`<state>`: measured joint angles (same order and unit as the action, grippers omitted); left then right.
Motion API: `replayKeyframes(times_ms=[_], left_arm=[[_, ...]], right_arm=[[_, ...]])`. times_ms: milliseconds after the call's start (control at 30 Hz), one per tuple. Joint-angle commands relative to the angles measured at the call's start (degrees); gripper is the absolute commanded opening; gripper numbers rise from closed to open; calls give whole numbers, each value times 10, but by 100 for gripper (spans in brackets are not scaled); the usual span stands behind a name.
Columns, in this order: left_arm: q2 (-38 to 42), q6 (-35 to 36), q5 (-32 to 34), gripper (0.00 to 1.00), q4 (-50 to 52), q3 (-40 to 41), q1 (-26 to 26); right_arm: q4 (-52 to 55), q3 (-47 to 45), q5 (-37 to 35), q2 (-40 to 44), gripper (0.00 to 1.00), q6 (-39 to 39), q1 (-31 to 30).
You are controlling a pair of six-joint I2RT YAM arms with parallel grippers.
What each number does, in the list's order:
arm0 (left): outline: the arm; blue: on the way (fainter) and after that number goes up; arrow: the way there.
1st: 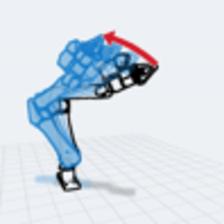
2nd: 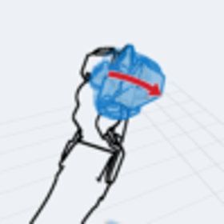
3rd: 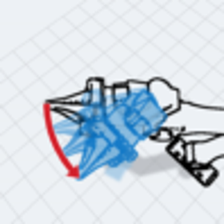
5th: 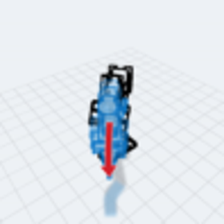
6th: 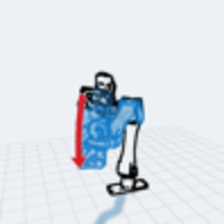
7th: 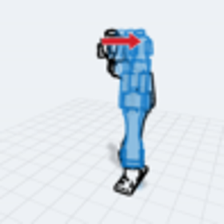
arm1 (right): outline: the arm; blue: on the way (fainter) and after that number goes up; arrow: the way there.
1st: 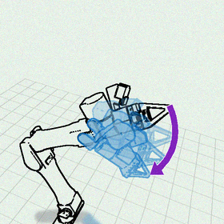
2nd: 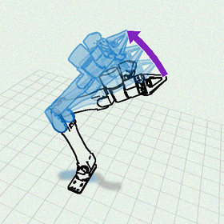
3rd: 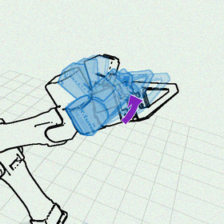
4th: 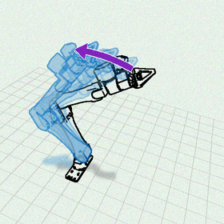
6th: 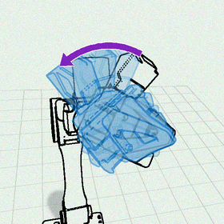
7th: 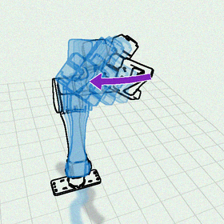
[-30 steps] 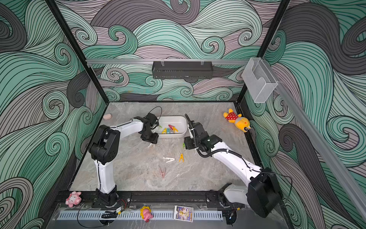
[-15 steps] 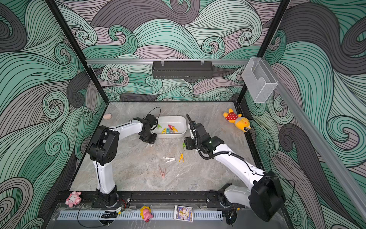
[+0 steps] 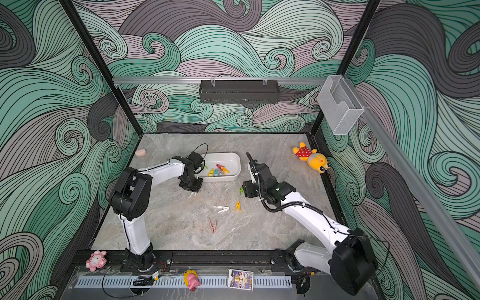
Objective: Put the clothespins into the storage box
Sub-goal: Pick up the clothespin from the center of the board, then place the clothespin in the storage box.
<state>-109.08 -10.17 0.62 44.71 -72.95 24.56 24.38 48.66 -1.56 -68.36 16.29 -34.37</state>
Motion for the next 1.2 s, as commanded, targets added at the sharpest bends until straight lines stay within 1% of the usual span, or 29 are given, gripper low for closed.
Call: replayKeyframes(times_ms=[0,167,300,533,667,800,933,1033,1167], left_arm=[[17,-6,10,27,22,-4,4],[19,-10,8,27,19,11,6],[42,-21,12,27,16,26,5],[106,-31,4,27,38,49,5],[117,-28,1,27,54,37,5],[130,-33,-22,27,78,6,5],[140,-43,-44,28,105,-58,3],[120,-51,-72,28,114,-111,1],[61,-66,-104,28,102,-184,1]], right_arm=[[-6,-6,-13,8,65,-5,3],[-5,-8,-15,9,65,-4,3],[-5,-12,-17,13,65,-4,3],[-6,-14,-19,18,65,-5,4],[-15,-12,-16,12,65,-6,3],[-10,0,-14,7,65,-10,3],[-16,1,-13,8,66,-13,4],[-17,5,-8,3,65,-10,3],[-13,10,-1,1,65,-5,3]])
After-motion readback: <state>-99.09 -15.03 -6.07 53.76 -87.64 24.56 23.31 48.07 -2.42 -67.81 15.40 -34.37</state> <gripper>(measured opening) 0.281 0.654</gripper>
